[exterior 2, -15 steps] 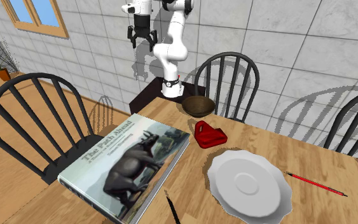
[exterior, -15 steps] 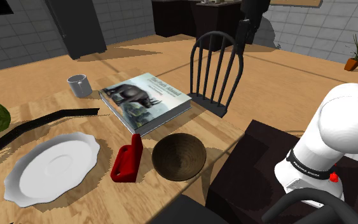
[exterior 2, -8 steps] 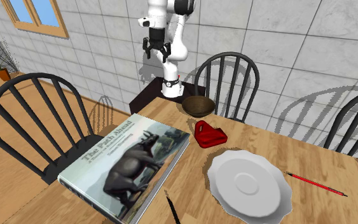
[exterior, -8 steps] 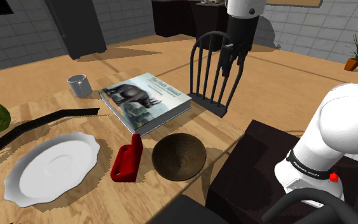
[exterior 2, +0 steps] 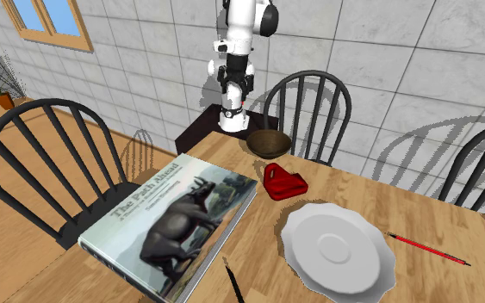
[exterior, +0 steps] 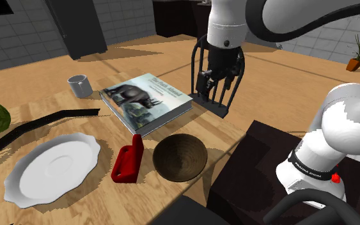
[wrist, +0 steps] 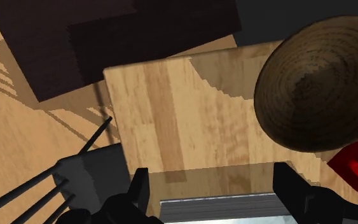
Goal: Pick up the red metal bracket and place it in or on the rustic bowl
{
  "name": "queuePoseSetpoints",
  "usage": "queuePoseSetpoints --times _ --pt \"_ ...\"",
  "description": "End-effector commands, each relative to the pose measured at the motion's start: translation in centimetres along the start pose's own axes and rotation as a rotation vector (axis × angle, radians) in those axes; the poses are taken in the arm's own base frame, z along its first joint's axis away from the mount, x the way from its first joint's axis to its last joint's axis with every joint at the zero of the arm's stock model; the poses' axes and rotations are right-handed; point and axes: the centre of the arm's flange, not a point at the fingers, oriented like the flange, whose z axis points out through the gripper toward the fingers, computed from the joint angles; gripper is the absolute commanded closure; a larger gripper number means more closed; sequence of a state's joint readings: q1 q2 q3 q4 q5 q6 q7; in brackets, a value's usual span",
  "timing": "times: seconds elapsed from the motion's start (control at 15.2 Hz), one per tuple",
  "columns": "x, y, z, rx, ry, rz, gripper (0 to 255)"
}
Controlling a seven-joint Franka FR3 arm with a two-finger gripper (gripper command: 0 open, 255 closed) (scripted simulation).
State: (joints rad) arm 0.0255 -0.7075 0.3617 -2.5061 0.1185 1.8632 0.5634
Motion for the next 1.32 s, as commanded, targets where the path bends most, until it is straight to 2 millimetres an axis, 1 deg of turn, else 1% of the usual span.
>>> queuePoseSetpoints --times 0.0,0.26,0.59,0.92,1.25 --pt "-0.5 -2.5 0.4 0.005 0.026 0.049 0" --pt "-0.6 -7.4 2.4 0.007 0.040 0.143 0" --pt "-0.1 -13.5 4.9 0.010 0.057 0.261 0" --pt "1.1 -19.5 7.3 0.013 0.074 0.378 0" --pt "3.1 -25.3 9.7 0.016 0.091 0.496 0"
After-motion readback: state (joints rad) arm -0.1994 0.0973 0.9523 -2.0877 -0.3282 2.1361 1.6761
